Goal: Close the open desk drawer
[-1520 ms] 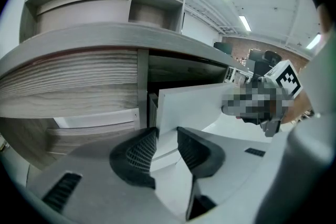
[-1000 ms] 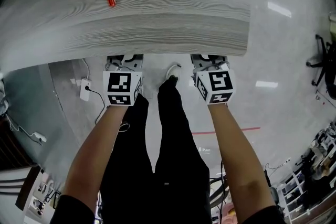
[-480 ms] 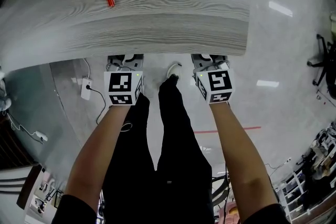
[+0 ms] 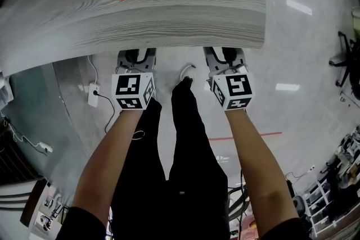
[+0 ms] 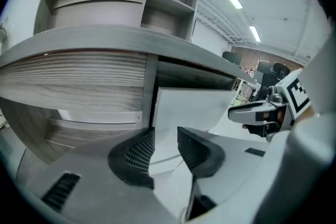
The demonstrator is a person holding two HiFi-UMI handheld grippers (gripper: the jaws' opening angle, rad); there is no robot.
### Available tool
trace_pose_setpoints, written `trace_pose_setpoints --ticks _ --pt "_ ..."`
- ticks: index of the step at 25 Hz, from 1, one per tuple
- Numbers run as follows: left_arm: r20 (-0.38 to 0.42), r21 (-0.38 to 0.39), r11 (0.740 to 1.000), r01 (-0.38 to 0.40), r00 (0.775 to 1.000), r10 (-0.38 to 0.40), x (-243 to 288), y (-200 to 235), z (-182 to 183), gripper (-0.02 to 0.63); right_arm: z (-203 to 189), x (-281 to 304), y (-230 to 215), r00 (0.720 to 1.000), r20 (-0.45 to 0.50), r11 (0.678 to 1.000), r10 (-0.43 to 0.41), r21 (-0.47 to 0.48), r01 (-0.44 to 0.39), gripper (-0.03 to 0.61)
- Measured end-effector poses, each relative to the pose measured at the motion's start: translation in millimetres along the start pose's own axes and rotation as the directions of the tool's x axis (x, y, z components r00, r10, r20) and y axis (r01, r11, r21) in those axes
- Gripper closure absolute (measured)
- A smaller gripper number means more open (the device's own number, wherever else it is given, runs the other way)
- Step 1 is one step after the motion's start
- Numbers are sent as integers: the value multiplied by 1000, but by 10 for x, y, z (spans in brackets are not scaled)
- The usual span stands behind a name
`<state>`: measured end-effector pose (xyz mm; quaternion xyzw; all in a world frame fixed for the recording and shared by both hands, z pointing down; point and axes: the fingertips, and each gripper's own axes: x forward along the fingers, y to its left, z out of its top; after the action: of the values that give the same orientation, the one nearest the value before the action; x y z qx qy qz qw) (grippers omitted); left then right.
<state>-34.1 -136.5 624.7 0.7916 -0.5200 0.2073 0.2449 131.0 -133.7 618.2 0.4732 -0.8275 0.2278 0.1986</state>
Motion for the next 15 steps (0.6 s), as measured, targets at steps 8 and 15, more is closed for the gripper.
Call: trace_pose_setpoints --ticks 8,15 --pt "32 -17 1000 25 999 -24 -451 -125 22 480 186 -352 361 997 77 1000 -13 15 12 437" --pt "76 19 996 88 993 -90 -1247 -372 197 480 503 -968 865 988 150 999 -46 35 41 437"
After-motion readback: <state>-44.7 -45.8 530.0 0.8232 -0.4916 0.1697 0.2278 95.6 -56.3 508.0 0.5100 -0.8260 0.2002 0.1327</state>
